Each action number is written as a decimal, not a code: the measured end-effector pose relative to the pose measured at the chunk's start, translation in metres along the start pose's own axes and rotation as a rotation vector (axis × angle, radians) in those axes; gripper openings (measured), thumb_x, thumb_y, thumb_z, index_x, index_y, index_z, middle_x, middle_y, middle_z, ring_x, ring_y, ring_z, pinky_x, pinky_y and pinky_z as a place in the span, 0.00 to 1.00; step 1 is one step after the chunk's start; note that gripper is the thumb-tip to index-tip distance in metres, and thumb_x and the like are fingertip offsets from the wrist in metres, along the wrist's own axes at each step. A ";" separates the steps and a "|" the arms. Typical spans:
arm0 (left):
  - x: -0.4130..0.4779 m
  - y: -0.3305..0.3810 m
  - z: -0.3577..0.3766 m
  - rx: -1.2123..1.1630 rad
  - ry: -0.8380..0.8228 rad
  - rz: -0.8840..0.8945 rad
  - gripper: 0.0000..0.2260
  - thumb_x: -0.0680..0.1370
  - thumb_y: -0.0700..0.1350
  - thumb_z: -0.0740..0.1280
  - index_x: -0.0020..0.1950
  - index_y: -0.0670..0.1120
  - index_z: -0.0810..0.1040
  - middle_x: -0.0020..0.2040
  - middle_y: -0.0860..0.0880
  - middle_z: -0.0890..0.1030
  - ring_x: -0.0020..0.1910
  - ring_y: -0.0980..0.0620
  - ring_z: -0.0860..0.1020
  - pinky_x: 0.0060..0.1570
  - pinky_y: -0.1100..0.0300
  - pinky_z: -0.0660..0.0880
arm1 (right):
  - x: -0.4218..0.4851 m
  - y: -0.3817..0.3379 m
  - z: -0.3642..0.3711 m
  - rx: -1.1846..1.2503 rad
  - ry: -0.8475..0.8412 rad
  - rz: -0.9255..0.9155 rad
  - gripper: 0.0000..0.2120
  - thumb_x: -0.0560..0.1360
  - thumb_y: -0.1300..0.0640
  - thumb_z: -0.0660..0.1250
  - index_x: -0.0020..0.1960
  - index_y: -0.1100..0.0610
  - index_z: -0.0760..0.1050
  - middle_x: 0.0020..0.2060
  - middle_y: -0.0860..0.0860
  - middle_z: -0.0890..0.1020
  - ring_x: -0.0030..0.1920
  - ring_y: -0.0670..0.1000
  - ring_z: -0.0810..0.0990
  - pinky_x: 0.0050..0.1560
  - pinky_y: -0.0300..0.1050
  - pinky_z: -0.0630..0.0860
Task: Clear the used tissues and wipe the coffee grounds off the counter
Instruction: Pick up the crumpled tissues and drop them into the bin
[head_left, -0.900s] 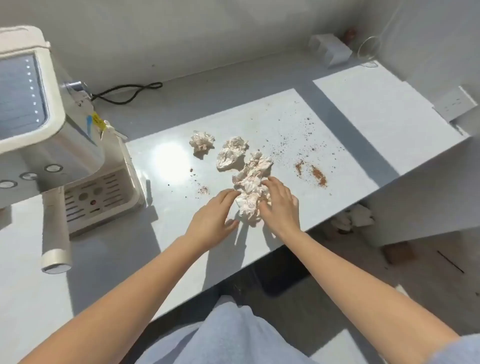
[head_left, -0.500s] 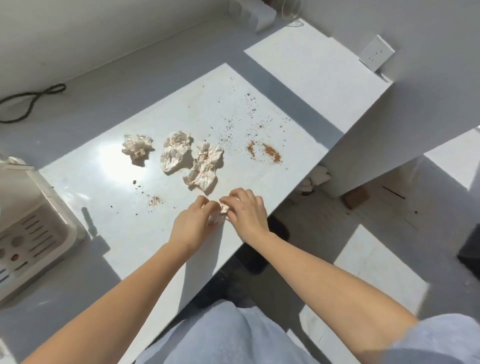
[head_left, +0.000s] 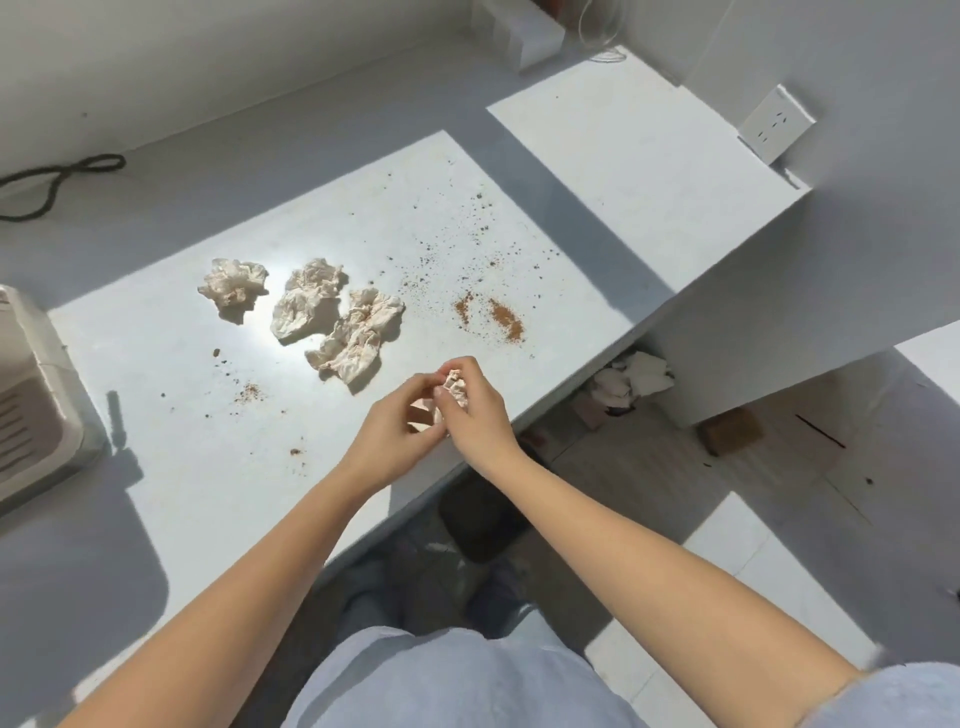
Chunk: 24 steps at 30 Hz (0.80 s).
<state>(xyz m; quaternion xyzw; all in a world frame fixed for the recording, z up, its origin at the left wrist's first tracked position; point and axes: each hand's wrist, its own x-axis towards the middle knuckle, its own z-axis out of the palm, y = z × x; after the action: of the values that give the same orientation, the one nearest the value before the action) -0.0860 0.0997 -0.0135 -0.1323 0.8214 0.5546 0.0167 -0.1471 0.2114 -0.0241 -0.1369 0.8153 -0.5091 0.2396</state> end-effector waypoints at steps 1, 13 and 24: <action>0.001 0.001 0.002 0.106 0.020 0.025 0.14 0.74 0.43 0.68 0.59 0.52 0.75 0.61 0.53 0.76 0.44 0.55 0.81 0.45 0.57 0.78 | 0.001 0.003 -0.012 0.007 -0.006 -0.010 0.05 0.80 0.59 0.59 0.55 0.52 0.69 0.50 0.51 0.79 0.47 0.50 0.79 0.41 0.43 0.76; 0.038 -0.036 -0.024 0.671 0.338 -0.410 0.18 0.74 0.46 0.68 0.64 0.48 0.72 0.66 0.41 0.70 0.63 0.37 0.67 0.57 0.44 0.67 | -0.013 0.036 -0.061 0.068 -0.103 0.076 0.01 0.76 0.55 0.62 0.46 0.50 0.71 0.33 0.44 0.73 0.30 0.43 0.68 0.32 0.38 0.65; 0.004 0.008 0.042 0.386 0.290 -0.107 0.13 0.74 0.45 0.57 0.50 0.51 0.80 0.41 0.51 0.79 0.45 0.49 0.74 0.47 0.51 0.69 | -0.010 0.046 -0.071 0.089 0.034 0.137 0.15 0.78 0.51 0.58 0.34 0.49 0.74 0.35 0.46 0.76 0.36 0.44 0.73 0.39 0.41 0.69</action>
<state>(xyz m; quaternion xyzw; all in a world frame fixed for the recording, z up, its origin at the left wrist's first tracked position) -0.0972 0.1400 -0.0229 -0.2484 0.8977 0.3608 -0.0471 -0.1753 0.2903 -0.0368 -0.0615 0.8033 -0.5295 0.2658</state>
